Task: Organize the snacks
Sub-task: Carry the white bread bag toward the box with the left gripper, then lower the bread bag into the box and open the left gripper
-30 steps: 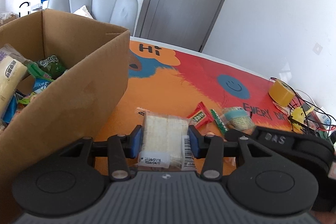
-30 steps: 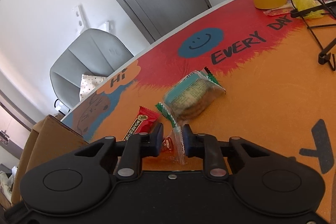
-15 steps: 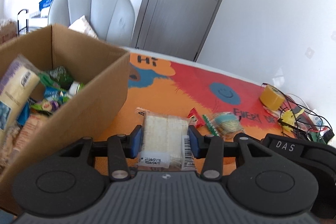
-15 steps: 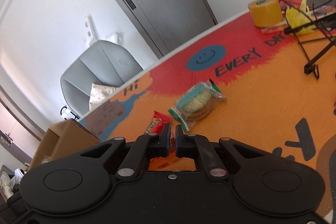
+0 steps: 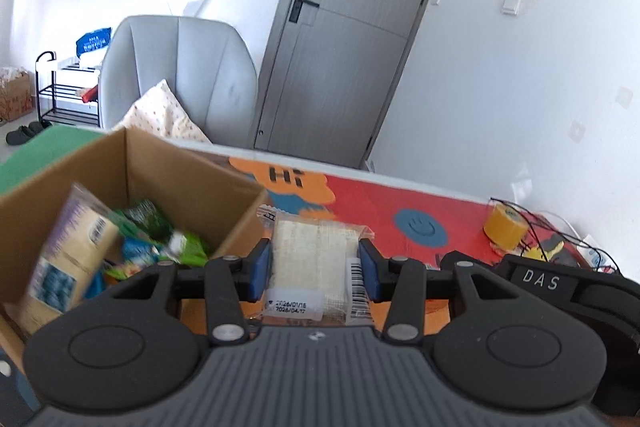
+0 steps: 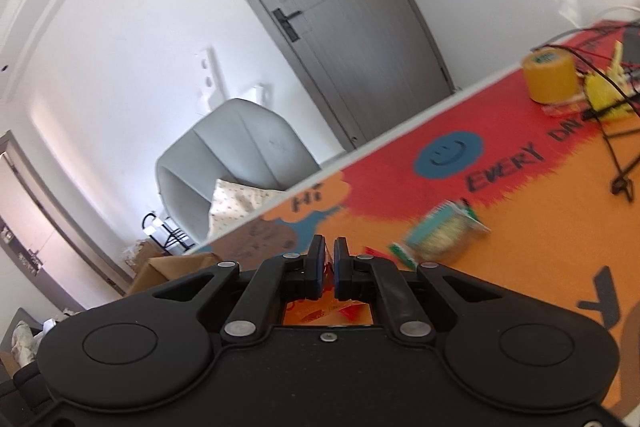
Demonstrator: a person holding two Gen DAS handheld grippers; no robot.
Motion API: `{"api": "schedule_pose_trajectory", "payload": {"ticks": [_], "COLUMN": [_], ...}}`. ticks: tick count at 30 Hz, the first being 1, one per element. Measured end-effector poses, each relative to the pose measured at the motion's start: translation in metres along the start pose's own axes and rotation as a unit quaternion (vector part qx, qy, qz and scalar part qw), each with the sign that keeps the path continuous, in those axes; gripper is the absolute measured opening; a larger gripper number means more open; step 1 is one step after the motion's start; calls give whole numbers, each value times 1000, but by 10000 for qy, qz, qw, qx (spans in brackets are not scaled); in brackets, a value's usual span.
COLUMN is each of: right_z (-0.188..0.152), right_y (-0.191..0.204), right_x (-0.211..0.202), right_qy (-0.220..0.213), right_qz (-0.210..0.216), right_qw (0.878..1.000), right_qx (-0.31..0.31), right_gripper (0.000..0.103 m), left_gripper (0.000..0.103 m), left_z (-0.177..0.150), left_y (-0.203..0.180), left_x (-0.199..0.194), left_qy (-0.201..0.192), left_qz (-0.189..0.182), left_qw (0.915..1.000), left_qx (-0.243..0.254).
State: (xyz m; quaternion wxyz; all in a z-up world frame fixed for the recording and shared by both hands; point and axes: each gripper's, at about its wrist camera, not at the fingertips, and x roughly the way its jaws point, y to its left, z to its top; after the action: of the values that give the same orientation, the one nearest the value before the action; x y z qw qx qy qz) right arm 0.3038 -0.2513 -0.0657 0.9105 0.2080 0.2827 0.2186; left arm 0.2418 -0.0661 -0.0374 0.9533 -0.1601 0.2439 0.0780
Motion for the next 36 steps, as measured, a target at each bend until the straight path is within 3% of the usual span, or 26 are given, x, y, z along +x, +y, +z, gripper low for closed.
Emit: {"api": "schedule_pose_trajectory", "payload": {"ticks": [14, 36], "right_z": [3, -18], "right_y": [57, 135], "right_x": [11, 44], "right_qy": [-29, 296], "right_qz": [344, 796], "right_qw": [9989, 9934], "right_qx": [-332, -769], "right_gripper": [6, 6], "left_gripper": [45, 45], "left_z": [30, 46], "left_y": [55, 137], "left_x": [-20, -35], "left_qy": [-240, -332], "left_qz": [249, 711], "left_qw": [9991, 9941], "left_qx": [-259, -745]}}
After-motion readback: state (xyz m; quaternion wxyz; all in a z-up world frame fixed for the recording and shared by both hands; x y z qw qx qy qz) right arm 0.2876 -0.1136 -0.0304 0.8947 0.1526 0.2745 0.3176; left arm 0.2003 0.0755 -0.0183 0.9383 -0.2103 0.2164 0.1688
